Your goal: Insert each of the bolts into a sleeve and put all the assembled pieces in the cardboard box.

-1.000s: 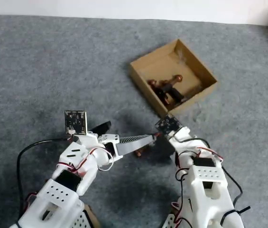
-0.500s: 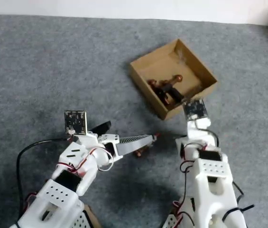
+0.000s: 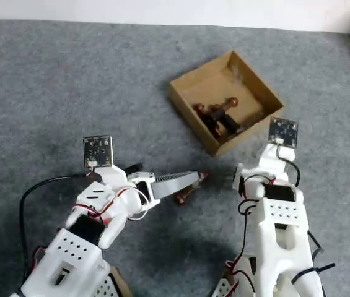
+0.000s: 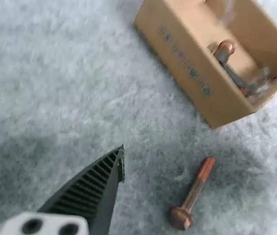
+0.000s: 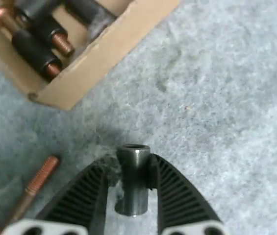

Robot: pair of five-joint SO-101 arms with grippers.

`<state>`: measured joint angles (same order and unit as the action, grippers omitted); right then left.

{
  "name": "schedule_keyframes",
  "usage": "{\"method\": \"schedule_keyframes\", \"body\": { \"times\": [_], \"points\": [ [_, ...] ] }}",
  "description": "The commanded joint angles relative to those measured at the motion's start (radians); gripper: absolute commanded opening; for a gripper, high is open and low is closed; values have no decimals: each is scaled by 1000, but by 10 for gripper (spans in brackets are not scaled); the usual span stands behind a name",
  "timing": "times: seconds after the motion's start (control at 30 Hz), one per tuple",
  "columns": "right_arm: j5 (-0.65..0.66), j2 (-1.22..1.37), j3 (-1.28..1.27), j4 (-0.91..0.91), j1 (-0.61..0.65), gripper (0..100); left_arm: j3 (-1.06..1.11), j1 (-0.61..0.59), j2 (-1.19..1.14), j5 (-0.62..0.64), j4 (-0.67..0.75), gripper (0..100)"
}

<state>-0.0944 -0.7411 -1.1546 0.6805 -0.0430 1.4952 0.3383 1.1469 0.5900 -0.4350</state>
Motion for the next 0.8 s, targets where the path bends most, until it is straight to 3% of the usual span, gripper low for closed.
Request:
{"method": "schedule_keyframes", "body": {
  "times": [0.0,0.23,0.4,0.6,0.77],
  "points": [
    [-61,-19,122,1,-38,4,-61,-12,2,14,-17,598],
    [-204,-19,295,2,-150,4,-64,-10,2,14,-20,598],
    [-258,-18,229,-4,-90,4,-70,-5,1,2,-23,583],
    [-212,-18,131,-7,-39,4,-183,-2,1,-29,-206,383],
    [-195,-10,87,-128,-42,4,-205,51,1,-126,-235,228]
  ]
}}
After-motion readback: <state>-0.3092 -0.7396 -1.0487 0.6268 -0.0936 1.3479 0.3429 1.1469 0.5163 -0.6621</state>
